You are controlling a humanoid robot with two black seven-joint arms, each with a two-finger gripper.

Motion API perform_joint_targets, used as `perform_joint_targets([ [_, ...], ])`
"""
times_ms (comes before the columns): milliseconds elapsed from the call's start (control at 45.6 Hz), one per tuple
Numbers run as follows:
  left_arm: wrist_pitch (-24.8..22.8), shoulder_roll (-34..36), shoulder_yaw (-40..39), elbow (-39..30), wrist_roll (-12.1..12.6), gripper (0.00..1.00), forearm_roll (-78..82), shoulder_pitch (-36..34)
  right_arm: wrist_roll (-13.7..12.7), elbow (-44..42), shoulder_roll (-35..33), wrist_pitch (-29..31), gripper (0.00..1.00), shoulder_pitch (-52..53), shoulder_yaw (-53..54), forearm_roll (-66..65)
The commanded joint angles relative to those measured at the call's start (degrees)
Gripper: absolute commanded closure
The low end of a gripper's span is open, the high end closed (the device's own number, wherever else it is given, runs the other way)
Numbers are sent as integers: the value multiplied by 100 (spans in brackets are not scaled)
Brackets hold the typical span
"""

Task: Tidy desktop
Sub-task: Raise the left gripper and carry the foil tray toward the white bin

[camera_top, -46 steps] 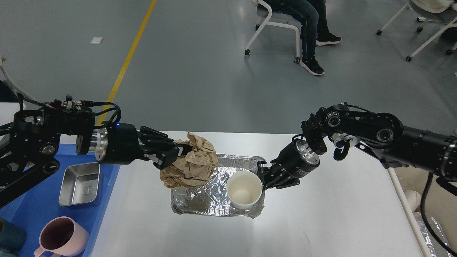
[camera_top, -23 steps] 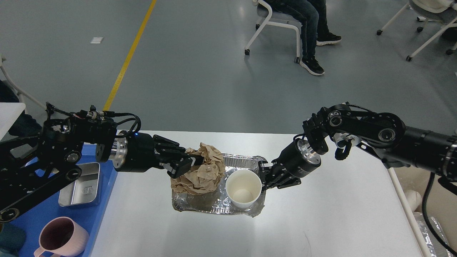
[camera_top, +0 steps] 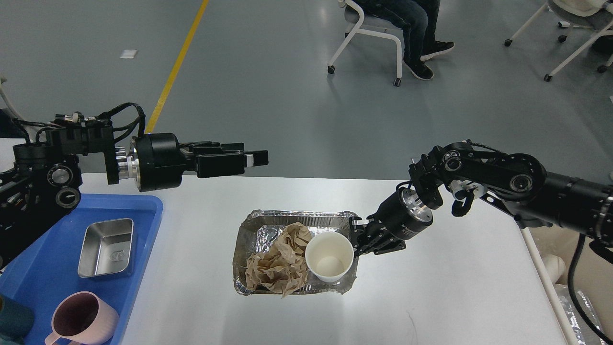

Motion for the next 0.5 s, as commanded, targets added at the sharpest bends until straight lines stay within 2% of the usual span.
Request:
perform_joint_targets([
  [0,186,11,-595,387,-14,3,-792,288,0,0,-61,2,100,-16,80,9],
  [197,661,28,-1730,1064,30,3,-3280,1254,0,9,-325,2,100,-157,106,18],
  [372,1232,-51,-2178,1477,-5,3,-4941,2028,0,18,-711,2,100,-438,369,79],
  [482,1356,-200,-2223,1890,-5,3,-6224,2433,0,44,-1080,-15,100,-710,642,79],
])
